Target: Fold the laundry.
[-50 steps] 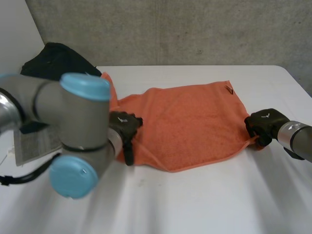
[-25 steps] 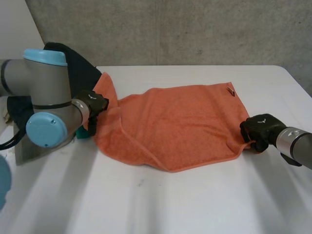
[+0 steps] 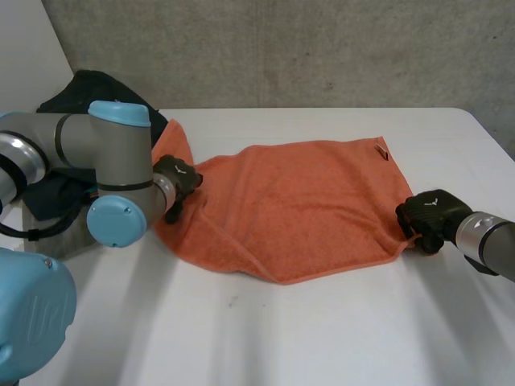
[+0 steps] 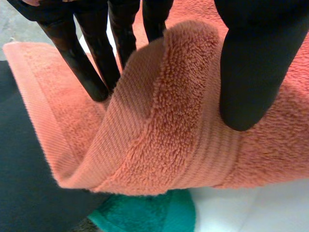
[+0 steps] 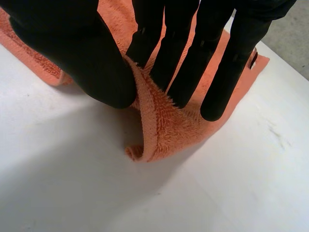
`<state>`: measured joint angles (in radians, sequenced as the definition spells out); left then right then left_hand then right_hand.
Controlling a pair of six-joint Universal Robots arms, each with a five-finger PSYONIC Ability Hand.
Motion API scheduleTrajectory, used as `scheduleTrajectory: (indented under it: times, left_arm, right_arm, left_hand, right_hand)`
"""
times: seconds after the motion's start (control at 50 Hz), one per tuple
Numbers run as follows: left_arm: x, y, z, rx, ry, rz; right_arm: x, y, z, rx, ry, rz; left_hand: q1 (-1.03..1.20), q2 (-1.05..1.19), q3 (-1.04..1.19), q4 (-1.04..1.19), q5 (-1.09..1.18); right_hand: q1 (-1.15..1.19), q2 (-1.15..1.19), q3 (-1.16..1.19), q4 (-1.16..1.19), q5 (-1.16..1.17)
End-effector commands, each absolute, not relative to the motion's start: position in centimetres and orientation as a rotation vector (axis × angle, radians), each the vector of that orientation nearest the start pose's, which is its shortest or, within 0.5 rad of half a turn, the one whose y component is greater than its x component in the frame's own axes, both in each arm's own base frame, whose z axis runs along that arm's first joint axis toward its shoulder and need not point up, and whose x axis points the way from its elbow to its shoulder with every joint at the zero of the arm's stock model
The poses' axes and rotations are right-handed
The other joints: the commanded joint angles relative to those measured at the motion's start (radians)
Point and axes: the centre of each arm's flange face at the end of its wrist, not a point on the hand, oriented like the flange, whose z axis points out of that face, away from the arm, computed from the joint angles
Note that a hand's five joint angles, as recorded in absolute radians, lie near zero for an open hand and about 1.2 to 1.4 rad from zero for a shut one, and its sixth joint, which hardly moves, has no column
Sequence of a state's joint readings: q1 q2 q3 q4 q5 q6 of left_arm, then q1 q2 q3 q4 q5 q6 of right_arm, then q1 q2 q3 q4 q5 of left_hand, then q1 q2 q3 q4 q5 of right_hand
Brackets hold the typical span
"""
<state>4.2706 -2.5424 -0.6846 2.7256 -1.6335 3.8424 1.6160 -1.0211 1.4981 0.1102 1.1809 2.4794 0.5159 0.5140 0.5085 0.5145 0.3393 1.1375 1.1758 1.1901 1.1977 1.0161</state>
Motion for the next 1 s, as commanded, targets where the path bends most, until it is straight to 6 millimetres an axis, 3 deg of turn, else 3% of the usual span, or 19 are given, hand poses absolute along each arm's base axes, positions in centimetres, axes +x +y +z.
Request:
scheduleTrajectory:
  times: [0.02,0.14,0.22,0.24,0.28,0.3,0.38,0.42,0.5,0.56,0.66,0.68,0.76,0.8,0.88,0.9,0.96,0.98,1.0]
  left_arm:
    - [-31.8,-34.2,17.3,1.361,2.166,-1.544]
    - [-30.6,-32.4,22.0,1.238,2.17,-1.587]
    - [-28.7,-30.9,26.7,1.146,2.139,-1.691]
    - [-27.8,-30.3,29.2,1.104,2.103,-1.775]
    - [-27.0,-29.6,31.7,1.055,2.061,-1.87]
    - [-26.2,-28.7,34.0,1.004,2.02,-1.962]
    - [-23.9,-27.3,38.7,0.814,1.926,-2.195]
    - [-23.3,-26.9,39.7,0.752,1.909,-2.262]
    - [-22.8,-26.8,39.9,0.684,1.927,-2.363]
    - [-23.3,-27.4,37.9,0.715,2.015,-2.347]
    - [-24.4,-29.6,33.0,0.771,2.166,-2.212]
    - [-24.8,-30.7,31.1,0.779,2.209,-2.162]
    - [-25.6,-33.5,27.1,0.778,2.276,-2.075]
    - [-26.0,-34.8,26.7,0.766,2.26,-2.096]
    - [-27.1,-38.3,28.6,0.694,2.116,-2.27]
    - [-27.4,-39.3,30.4,0.639,2.036,-2.373]
    - [-27.7,-40.2,34.1,0.532,1.882,-2.555]
    - [-27.7,-40.4,36.8,0.455,1.764,-2.682]
    - [-27.7,-40.4,38.0,0.42,1.7,-2.743]
  right_arm:
    - [18.0,-33.5,15.6,-1.193,2.415,-1.562]
    - [16.9,-34.2,18.3,-1.171,2.426,-1.628]
    - [15.0,-34.8,22.1,-1.119,2.45,-1.708]
    - [14.3,-35.0,24.2,-1.094,2.451,-1.76]
    - [13.6,-35.0,26.6,-1.064,2.446,-1.822]
    - [13.1,-35.0,28.9,-1.033,2.437,-1.883]
    - [11.5,-34.7,33.9,-0.954,2.422,-2.012]
    - [11.0,-34.5,35.3,-0.937,2.416,-2.042]
    - [10.3,-34.5,36.6,-0.941,2.411,-2.028]
    - [10.4,-34.9,35.5,-0.98,2.423,-1.948]
    - [11.8,-35.6,32.7,-1.111,2.443,-1.814]
    - [12.1,-35.9,31.5,-1.148,2.459,-1.767]
    - [12.8,-37.2,28.7,-1.241,2.471,-1.689]
    - [13.1,-38.0,27.9,-1.278,2.462,-1.708]
    - [14.2,-41.5,28.1,-1.313,2.373,-1.979]
    - [14.2,-43.0,29.3,-1.271,2.314,-2.154]
    - [13.9,-44.9,32.2,-1.121,2.17,-2.448]
    - [13.6,-45.8,34.2,-0.984,2.042,-2.62]
    - [13.4,-46.1,35.4,-0.913,1.96,-2.699]
  left_hand:
    - [0.88,0.882,0.888,0.882,0.882]
    - [0.88,0.882,0.888,0.882,0.882]
    - [0.88,0.882,0.888,0.882,0.882]
    - [0.88,0.882,0.888,0.882,0.882]
    - [0.88,0.882,0.888,0.882,0.882]
    - [0.88,0.882,0.888,0.882,0.882]
    - [0.88,0.882,0.888,0.882,0.882]
    - [0.88,0.882,0.888,0.882,0.882]
    - [0.88,0.882,0.888,0.882,0.882]
    - [0.88,0.882,0.888,0.882,0.882]
    - [0.88,0.882,0.888,0.882,0.882]
    - [0.88,0.882,0.888,0.882,0.882]
    - [0.88,0.882,0.888,0.882,0.882]
    - [0.88,0.882,0.888,0.882,0.882]
    - [0.88,0.882,0.888,0.882,0.882]
    - [0.88,0.882,0.888,0.882,0.882]
    - [0.88,0.882,0.888,0.882,0.882]
    - [0.88,0.882,0.888,0.882,0.882]
    - [0.88,0.882,0.888,0.882,0.882]
  right_hand:
    - [0.259,0.22,0.206,0.199,0.206]
    - [0.259,0.22,0.206,0.199,0.206]
    - [0.259,0.22,0.206,0.199,0.206]
    - [0.259,0.22,0.206,0.199,0.206]
    - [0.259,0.22,0.206,0.199,0.206]
    - [0.259,0.22,0.206,0.199,0.206]
    - [0.259,0.22,0.206,0.199,0.206]
    - [0.259,0.22,0.206,0.199,0.206]
    - [0.259,0.22,0.206,0.199,0.206]
    - [0.259,0.22,0.206,0.199,0.206]
    - [0.259,0.22,0.206,0.199,0.206]
    - [0.259,0.22,0.206,0.199,0.206]
    - [0.259,0.22,0.206,0.199,0.206]
    - [0.259,0.22,0.206,0.199,0.206]
    - [0.259,0.22,0.206,0.199,0.206]
    - [0.259,0.22,0.206,0.199,0.206]
    - [0.259,0.22,0.206,0.199,0.206]
    - [0.259,0.22,0.206,0.199,0.206]
    - [0.259,0.22,0.206,0.199,0.206]
